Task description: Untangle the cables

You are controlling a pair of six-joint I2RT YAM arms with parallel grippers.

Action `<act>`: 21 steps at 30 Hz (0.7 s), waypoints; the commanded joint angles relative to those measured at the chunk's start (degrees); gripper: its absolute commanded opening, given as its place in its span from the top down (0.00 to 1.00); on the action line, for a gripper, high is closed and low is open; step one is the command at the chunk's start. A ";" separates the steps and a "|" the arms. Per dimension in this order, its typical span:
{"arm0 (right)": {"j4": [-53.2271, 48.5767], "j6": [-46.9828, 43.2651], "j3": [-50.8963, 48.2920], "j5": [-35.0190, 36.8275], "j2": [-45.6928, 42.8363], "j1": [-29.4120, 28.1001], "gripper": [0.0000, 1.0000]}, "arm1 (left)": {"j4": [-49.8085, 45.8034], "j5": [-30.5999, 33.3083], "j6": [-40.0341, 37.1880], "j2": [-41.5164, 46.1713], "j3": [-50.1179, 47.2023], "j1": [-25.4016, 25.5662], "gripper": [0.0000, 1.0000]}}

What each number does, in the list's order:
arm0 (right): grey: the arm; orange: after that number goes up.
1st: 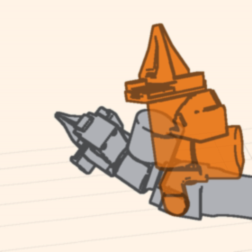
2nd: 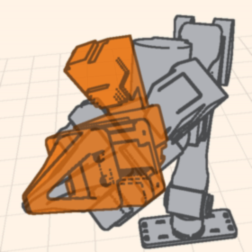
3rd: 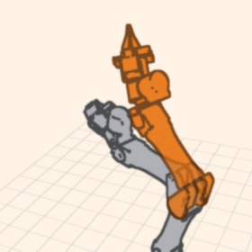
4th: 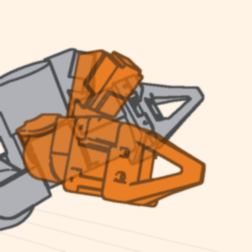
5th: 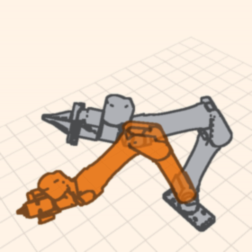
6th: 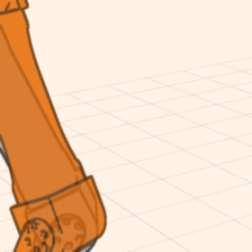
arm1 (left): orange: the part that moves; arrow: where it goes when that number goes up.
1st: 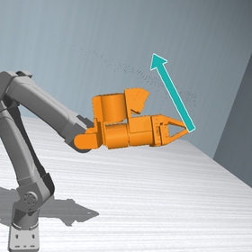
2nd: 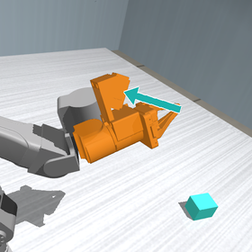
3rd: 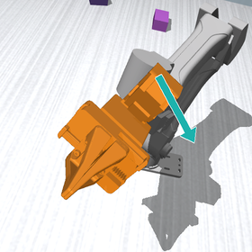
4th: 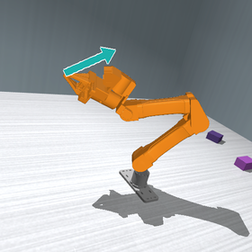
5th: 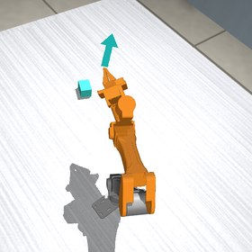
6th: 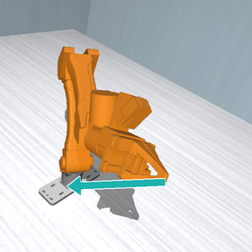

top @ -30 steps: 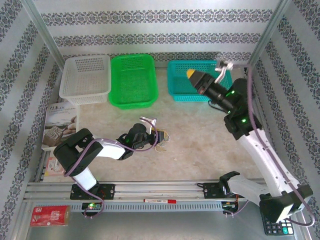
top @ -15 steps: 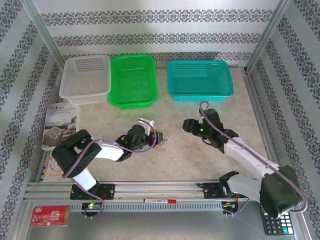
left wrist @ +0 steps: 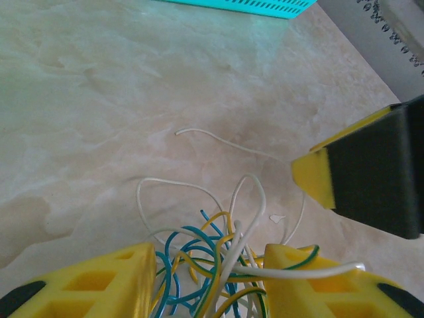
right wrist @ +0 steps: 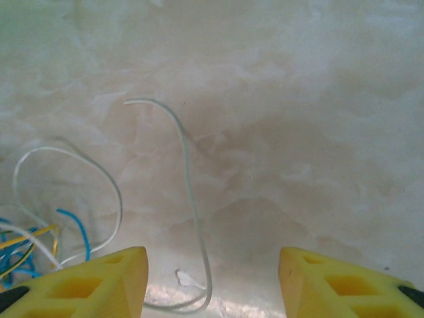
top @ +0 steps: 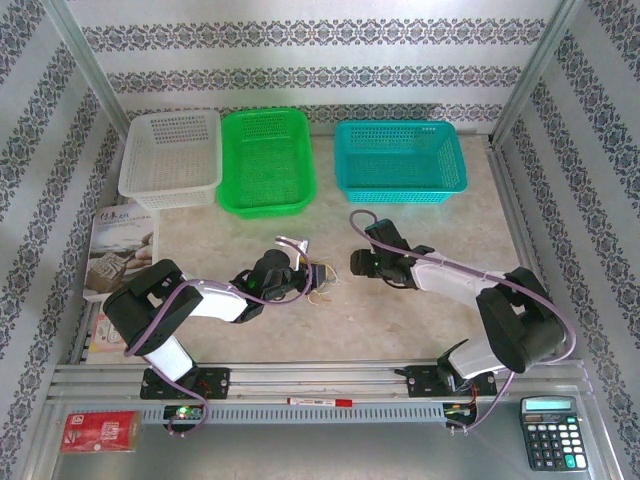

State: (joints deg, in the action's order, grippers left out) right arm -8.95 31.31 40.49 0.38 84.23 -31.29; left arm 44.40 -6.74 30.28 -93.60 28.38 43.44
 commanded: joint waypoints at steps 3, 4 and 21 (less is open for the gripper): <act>1.88 -1.36 2.87 2.31 5.23 -0.47 0.51 | 0.20 1.20 0.37 1.41 -0.38 0.50 0.54; 2.07 -1.34 3.14 2.25 5.83 -0.52 0.52 | 0.22 1.15 0.35 1.42 -0.38 0.50 0.54; -2.31 -0.55 18.72 -7.52 -18.08 2.86 1.00 | 3.41 0.23 1.03 -0.77 -3.19 0.51 0.57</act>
State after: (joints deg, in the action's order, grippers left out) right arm -11.66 29.82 52.97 -3.79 72.58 -29.82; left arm 44.71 -6.39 30.52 -93.51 26.22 43.44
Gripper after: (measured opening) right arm 0.042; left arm 0.434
